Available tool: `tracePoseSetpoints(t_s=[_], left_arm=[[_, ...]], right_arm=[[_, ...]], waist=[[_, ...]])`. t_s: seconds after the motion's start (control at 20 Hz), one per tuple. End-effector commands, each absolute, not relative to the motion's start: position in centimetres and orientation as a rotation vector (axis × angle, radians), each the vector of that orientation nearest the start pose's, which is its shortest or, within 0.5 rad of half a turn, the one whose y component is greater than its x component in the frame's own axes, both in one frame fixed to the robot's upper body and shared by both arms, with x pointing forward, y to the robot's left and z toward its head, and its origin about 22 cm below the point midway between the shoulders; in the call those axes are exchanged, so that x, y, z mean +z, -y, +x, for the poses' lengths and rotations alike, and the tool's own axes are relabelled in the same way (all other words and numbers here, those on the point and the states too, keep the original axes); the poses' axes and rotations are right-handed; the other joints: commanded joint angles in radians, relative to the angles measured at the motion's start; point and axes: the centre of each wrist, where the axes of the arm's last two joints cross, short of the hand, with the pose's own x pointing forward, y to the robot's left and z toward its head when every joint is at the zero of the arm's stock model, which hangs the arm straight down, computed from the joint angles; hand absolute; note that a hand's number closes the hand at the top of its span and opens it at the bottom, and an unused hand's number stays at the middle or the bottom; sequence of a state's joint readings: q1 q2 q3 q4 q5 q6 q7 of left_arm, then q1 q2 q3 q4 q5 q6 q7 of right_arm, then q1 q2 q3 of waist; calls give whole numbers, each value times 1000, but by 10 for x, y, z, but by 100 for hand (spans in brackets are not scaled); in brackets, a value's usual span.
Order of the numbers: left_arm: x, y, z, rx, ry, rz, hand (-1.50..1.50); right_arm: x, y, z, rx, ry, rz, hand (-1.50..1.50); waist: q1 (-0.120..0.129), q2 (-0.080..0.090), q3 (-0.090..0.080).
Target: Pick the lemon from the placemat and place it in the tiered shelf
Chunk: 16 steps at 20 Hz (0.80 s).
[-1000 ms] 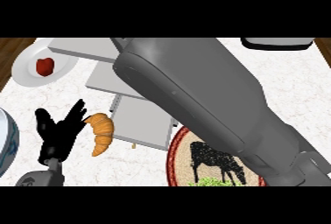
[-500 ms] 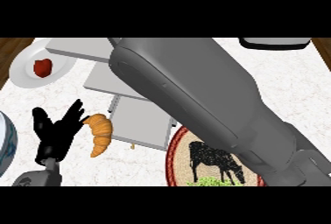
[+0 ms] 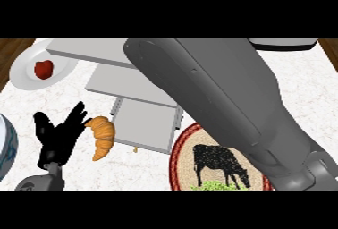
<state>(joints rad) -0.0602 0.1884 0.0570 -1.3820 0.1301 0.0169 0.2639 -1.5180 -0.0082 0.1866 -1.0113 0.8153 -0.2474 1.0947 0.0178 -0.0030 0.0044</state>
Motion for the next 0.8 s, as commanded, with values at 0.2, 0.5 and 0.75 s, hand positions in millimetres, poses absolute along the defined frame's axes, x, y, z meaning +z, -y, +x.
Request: tracePoseSetpoints(t_s=[0.2,0.5,0.75], left_arm=[[-40,-276,244,21,1117,75,0],[-29,-297,248,56,1100,97,0],[-29,-309,240,73,1108,107,0]], right_arm=[[357,-19,342,-78,1691,-655,-150],[372,-5,339,-270,1742,-699,-150],[378,29,344,-417,1687,-835,-150]], waist=[[7,2,-6],[-23,-5,-6],[-43,-11,-5]])
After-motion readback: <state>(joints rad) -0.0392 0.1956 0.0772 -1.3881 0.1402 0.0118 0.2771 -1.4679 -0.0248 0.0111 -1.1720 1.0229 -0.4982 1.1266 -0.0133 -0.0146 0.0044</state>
